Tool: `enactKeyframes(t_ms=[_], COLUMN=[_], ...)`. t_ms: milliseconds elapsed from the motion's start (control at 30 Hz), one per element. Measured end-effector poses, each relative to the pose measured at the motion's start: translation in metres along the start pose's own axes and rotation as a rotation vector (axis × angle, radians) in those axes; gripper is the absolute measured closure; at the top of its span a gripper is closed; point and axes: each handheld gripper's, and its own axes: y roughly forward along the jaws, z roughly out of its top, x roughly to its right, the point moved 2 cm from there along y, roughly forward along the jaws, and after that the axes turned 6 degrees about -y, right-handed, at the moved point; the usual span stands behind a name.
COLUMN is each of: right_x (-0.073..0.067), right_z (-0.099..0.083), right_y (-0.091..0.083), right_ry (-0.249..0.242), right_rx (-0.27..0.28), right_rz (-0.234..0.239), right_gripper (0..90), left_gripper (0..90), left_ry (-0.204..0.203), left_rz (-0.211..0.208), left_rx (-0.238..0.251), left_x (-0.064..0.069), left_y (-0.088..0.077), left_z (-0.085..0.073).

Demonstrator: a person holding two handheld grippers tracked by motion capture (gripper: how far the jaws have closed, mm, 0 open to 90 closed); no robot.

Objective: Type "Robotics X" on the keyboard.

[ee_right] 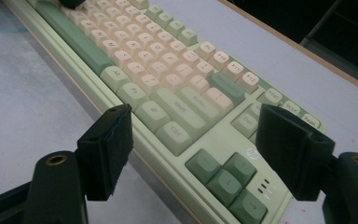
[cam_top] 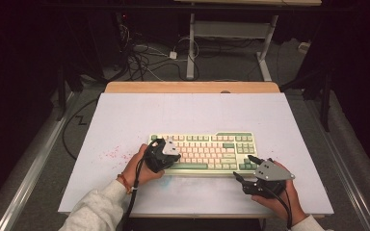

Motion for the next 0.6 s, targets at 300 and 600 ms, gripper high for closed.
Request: enactKeyframes(t_ms=[300,600], right_x=[0.000,0.000], right_z=[0.000,0.000], right_y=[0.000,0.000], right_ry=[-0.001,-0.003], right_rx=[-0.005,-0.006], right_rz=[0.004,0.003], right_gripper=[27.7,27.6], left_gripper=[87.5,83.6], left_ry=[0.017,0.025], left_rz=[0.017,0.044], left_rx=[0.015,0.043], left_x=[0.001,0.001], left_y=[-0.006,-0.013], left_z=[0.002,0.002])
